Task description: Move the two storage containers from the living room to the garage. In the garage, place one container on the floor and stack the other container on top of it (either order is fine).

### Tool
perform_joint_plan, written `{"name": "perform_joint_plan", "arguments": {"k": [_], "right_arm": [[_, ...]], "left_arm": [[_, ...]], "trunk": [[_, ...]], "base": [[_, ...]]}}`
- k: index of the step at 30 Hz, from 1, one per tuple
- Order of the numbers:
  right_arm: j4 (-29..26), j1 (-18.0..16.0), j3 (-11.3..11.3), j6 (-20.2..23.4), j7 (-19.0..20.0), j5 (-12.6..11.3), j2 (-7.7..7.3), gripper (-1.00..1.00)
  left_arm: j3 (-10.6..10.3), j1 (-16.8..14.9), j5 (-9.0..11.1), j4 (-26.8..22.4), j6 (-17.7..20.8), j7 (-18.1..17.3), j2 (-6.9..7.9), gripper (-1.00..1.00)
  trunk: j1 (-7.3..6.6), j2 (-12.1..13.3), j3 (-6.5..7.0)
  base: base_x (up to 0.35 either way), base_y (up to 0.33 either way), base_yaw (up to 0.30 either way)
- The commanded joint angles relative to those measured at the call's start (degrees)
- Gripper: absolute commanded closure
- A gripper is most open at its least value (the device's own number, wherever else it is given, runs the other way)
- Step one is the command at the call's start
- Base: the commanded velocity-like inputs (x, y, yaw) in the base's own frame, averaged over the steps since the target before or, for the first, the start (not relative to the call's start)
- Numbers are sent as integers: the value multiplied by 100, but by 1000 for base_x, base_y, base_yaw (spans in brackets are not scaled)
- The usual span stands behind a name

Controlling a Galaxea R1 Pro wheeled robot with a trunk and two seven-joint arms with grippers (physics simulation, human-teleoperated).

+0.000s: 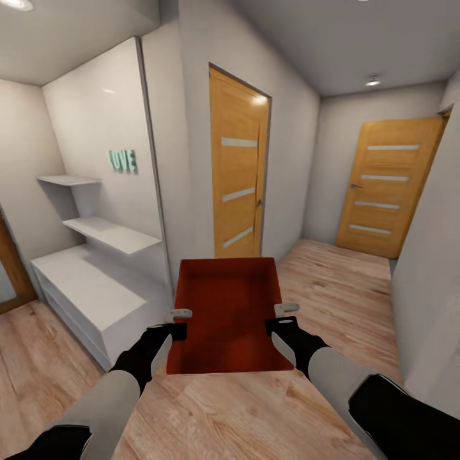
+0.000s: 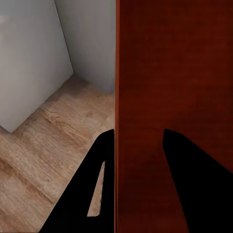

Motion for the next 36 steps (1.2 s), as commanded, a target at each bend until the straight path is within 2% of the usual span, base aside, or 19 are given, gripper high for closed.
{"name": "perform_joint_plan", "arguments": {"k": [1,15,31,36], "right_arm": [[-23,-7,-100,-232,-36,111,-115,100],[-23,-7,-100,-232,-36,112,-118,100],[-23,-7,-100,-232,-36,109,-123,100],[-23,-7,-100,-232,-36,112,-115,100]], "left_arm": [[11,5,22,-1,34,50,7,100],[12,5,22,-1,34,50,7,100],[12,5,22,-1,34,50,7,100],[14,5,22,-1,34,50,7,100]], "trunk": [[5,-4,-2],[5,-4,-2],[5,-4,-2],[5,-4,-2]], "base": [[322,0,-237],[322,0,-231],[322,0,-25],[322,0,-170]]}}
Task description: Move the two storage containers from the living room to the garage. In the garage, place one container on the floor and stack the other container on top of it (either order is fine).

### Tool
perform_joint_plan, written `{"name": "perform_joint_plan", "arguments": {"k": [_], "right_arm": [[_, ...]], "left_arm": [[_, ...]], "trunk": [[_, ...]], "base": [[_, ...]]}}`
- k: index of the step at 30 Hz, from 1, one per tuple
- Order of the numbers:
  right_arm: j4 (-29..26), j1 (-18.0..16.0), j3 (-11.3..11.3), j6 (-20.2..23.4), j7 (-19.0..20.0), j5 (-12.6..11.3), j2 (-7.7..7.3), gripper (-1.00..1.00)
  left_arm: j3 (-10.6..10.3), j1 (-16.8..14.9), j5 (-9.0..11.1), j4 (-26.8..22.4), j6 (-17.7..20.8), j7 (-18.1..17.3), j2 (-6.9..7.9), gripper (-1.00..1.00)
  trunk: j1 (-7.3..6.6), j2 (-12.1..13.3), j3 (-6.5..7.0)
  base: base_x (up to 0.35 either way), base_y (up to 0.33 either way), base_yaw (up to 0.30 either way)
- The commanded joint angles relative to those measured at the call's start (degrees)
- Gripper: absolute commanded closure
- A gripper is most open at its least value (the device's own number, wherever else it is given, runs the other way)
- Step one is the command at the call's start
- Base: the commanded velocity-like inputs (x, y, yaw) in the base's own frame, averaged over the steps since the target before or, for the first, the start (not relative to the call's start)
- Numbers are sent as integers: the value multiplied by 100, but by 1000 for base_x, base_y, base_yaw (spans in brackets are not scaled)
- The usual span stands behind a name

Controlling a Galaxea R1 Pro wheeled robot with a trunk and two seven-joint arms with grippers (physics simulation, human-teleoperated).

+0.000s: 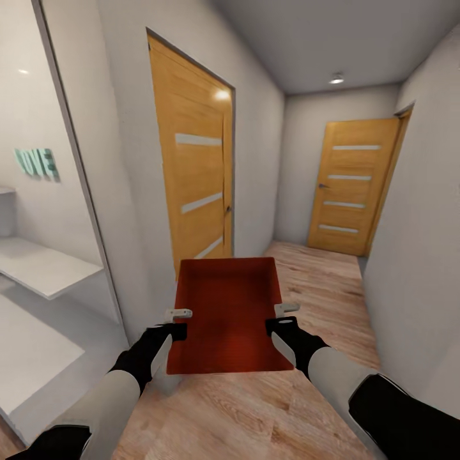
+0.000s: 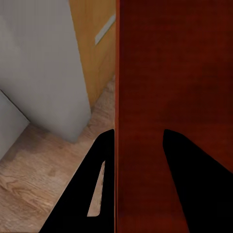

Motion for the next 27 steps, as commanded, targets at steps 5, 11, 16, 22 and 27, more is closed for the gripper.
{"name": "perform_joint_plan", "arguments": {"k": [5,11,16,22,27], "right_arm": [[-23,-7,-99,-231,-36,111,-115,100],[-23,-7,-99,-232,-36,111,-115,100],[-23,-7,-99,-232,-36,111,-115,100],[-23,-6,-99,-232,-36,111,-116,100],[-23,-6,-99,-232,-36,111,-115,100]], "left_arm": [[13,5,21,-1,34,50,7,100],[13,5,21,-1,29,50,7,100],[13,5,21,-1,25,50,7,100],[12,5,21,-1,26,50,7,100],[12,5,21,-1,25,50,7,100]], "trunk": [[5,-4,-2],[5,-4,-2],[5,-4,-2],[5,-4,-2],[5,-4,-2]], "base": [[322,0,-237],[322,0,-241],[322,0,-241],[322,0,-241],[322,0,-241]]}}
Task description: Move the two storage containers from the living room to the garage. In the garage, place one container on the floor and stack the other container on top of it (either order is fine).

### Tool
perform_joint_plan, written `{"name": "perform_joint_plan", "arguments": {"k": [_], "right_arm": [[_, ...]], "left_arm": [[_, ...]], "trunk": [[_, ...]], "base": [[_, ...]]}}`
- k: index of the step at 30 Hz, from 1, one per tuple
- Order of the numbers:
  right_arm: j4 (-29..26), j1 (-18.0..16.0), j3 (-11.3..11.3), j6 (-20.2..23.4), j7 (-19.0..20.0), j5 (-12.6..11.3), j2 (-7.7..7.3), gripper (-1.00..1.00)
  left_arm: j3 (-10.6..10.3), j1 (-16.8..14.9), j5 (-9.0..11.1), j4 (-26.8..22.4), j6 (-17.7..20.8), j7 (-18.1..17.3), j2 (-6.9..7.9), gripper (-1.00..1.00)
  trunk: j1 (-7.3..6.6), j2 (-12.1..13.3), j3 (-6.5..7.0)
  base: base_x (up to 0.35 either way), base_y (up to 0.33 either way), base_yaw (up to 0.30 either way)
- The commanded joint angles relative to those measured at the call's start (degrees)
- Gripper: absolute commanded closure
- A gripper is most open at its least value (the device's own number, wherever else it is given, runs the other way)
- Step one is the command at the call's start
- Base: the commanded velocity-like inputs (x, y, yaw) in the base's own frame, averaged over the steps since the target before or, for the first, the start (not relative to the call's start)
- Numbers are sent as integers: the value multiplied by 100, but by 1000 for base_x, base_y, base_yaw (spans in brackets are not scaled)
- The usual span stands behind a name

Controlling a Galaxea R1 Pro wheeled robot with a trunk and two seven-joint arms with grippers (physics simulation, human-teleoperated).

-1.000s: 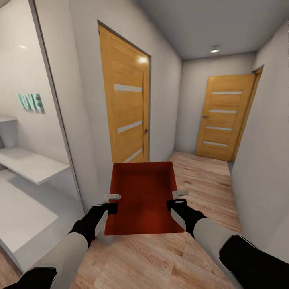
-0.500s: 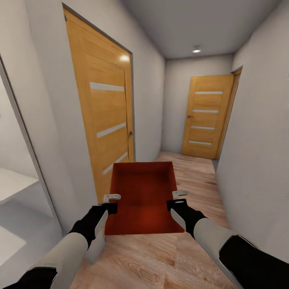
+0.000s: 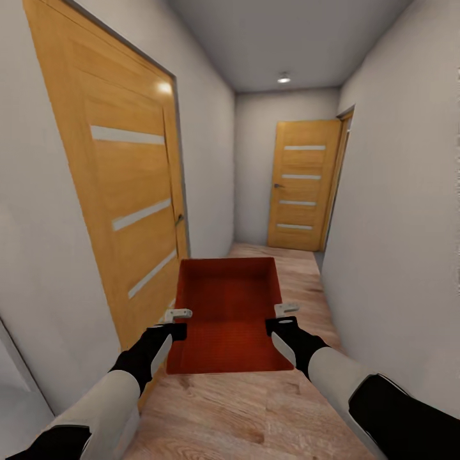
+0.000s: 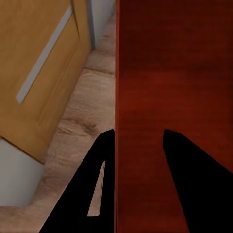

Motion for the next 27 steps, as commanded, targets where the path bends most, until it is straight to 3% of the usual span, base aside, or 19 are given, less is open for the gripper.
{"name": "perform_joint_plan", "arguments": {"k": [1,22,27], "right_arm": [[-23,-7,-99,-222,-36,110,-116,100],[-23,-7,-99,-219,-36,110,-121,100],[-23,-7,-99,-222,-36,110,-119,100]], "left_arm": [[15,5,22,-1,34,50,7,100],[11,5,22,-1,38,50,7,100],[11,5,22,-1,41,50,7,100]], "trunk": [[5,-4,-2],[5,-4,-2],[5,-4,-2]], "base": [[322,0,-241],[322,0,-240],[322,0,-75]]}}
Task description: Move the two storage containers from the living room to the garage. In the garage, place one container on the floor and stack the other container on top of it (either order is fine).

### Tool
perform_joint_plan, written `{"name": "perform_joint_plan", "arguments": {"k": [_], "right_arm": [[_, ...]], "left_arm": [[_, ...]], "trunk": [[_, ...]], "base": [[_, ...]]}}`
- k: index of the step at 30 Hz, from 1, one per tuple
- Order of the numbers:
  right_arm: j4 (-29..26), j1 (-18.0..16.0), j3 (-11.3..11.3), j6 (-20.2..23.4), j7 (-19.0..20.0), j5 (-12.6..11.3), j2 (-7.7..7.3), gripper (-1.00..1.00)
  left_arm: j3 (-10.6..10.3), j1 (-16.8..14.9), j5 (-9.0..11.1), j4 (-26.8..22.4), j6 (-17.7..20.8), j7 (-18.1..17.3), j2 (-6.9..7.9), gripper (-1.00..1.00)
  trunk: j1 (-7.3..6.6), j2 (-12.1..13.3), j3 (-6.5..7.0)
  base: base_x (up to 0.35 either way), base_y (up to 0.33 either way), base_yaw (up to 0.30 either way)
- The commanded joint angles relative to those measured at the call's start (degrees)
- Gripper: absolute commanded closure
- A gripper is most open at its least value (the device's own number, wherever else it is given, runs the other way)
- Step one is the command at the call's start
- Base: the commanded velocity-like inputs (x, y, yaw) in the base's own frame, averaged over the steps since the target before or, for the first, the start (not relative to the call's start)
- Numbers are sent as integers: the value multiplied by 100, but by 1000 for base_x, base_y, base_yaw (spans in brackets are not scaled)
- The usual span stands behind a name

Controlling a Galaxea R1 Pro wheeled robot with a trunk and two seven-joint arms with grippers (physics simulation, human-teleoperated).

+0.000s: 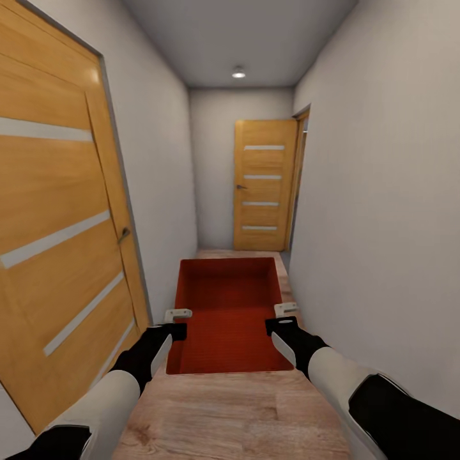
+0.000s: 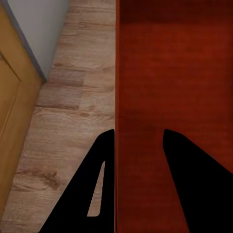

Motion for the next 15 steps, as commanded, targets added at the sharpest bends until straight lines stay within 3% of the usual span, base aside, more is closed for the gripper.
{"name": "perform_joint_plan", "arguments": {"k": [1,15], "right_arm": [[-25,-5,-99,-227,-38,110,-122,100],[-25,-7,-99,-229,-38,110,-119,100]], "left_arm": [[11,4,22,2,33,50,6,100],[11,4,31,2,34,50,6,100]], "trunk": [[5,-4,-2],[5,-4,-2]], "base": [[322,0,-13],[322,0,-2]]}}
